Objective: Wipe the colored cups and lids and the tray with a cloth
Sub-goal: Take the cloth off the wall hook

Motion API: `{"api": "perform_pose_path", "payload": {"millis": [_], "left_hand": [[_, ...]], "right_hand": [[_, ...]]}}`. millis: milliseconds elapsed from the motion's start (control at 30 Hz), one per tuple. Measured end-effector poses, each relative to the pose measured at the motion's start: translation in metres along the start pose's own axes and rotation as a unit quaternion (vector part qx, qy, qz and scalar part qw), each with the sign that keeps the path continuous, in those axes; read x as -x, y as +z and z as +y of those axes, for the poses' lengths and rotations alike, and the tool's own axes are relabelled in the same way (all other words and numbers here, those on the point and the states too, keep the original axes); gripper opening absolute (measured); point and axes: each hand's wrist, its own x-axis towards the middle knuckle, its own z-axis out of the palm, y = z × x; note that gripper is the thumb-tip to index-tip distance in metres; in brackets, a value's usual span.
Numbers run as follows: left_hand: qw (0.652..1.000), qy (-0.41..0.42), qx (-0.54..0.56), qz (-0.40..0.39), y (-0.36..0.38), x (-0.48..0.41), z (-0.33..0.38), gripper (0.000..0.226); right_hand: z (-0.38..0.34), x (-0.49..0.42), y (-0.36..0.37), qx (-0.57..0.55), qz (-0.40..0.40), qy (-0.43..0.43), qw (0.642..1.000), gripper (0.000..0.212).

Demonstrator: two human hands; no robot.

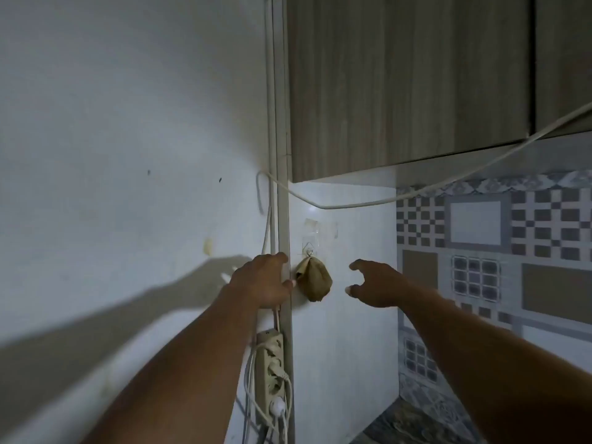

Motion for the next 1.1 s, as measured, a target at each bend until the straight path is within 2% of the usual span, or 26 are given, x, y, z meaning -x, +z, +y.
{"api": "perform_pose_path", "payload": {"millis": [267, 333, 433, 633, 700, 800, 867, 967, 1100], "left_hand": [[0.996, 0.026, -0.019, 0.087, 0.050, -0.073, -0.010, 0.034], [0.994, 0.029, -0.007, 0.108, 0.059, -0.084, -0.014, 0.025], [0.990, 0.024, 0.047, 0.128, 0.066, -0.097, -0.020, 0.016], [0.988, 0.033, 0.115, 0.098, 0.064, -0.103, -0.029, 0.016], [0.982, 0.027, 0.149, 0.112, 0.065, -0.099, -0.030, 0.016], [0.967, 0.019, 0.207, 0.149, 0.063, -0.096, -0.029, 0.012], [0.949, 0.009, 0.262, 0.173, 0.058, -0.096, -0.027, 0.013], [0.921, -0.029, 0.339, 0.190, 0.047, -0.097, -0.025, 0.007], [0.862, -0.076, 0.492, 0.102, 0.036, -0.094, -0.028, 0.006]], "right_hand": [[0.012, -0.081, 0.036, -0.076, 0.014, 0.008, 0.997, 0.049], [0.009, -0.096, 0.044, -0.100, 0.025, 0.004, 0.995, 0.045], [0.004, -0.115, 0.060, -0.151, 0.054, -0.004, 0.987, 0.027], [0.000, -0.115, 0.059, -0.293, 0.085, 0.057, 0.950, 0.027], [-0.002, -0.110, 0.049, -0.325, 0.102, 0.056, 0.939, 0.020], [-0.006, -0.104, 0.030, -0.369, 0.123, 0.050, 0.920, 0.016], [-0.010, -0.100, 0.017, -0.390, 0.145, 0.043, 0.908, 0.021], [-0.013, -0.095, 0.003, -0.469, 0.146, 0.034, 0.870, 0.030], [-0.011, -0.086, -0.004, -0.539, 0.091, 0.055, 0.836, 0.034]]}}
